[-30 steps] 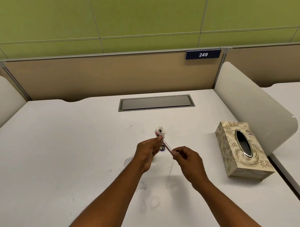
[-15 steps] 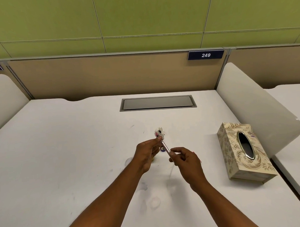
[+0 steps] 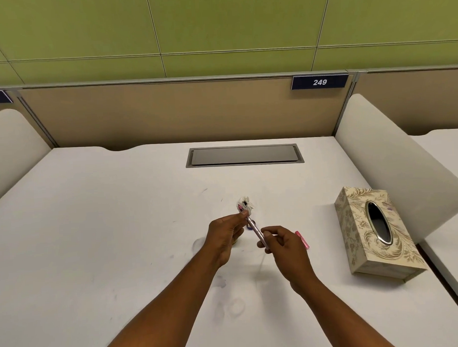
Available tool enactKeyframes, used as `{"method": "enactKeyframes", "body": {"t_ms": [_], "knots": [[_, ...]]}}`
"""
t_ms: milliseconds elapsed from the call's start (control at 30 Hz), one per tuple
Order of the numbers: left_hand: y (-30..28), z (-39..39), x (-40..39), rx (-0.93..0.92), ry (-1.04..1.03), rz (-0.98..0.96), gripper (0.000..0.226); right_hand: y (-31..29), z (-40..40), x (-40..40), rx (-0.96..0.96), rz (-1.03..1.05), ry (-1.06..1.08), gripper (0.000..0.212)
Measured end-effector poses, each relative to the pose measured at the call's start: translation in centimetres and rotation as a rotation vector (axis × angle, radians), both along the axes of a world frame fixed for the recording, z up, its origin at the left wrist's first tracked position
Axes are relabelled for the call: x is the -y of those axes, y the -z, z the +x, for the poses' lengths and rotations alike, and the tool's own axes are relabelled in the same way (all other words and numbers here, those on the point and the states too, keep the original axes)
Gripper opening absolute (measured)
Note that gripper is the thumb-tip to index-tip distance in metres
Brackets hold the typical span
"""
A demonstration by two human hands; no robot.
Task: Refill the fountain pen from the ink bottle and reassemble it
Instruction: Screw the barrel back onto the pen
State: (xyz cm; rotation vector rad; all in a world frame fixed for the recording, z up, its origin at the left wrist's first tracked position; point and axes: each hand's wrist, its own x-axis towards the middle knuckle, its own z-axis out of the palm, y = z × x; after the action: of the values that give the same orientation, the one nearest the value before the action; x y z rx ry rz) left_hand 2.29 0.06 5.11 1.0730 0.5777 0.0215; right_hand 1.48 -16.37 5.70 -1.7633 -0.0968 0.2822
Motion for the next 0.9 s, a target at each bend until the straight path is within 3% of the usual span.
{"method": "enactKeyframes", "body": {"t_ms": [233, 500, 633, 800, 900], "knots": [[0.1, -0.1, -0.1, 0.005, -0.006, 0.024, 0.013, -0.4, 0.4, 0.1, 0.038, -0.037, -0.029, 0.016], [0.2, -0.1, -0.6, -0.009, -0.017, 0.045, 0.02, -0.4, 0.2, -0.4, 0.032, -0.028, -0.005, 0.005], [0.3, -0.5, -1.0, -0.006, -0.017, 0.037, 0.02, -0.5, 0.2, -0.7, 0.025, -0.039, -0.03, 0.015], [0.3, -0.9, -1.2, 0.013, -0.009, 0.036, 0.016, -0.2, 0.0, -1.4, 0.036, -0.106, -0.081, 0.004], [0.6, -1.1, -1.5, 0.013, 0.026, 0.043, 0.014, -0.2, -0.1, -1.6, 0.023, -0.17, -0.116, 0.014]]}}
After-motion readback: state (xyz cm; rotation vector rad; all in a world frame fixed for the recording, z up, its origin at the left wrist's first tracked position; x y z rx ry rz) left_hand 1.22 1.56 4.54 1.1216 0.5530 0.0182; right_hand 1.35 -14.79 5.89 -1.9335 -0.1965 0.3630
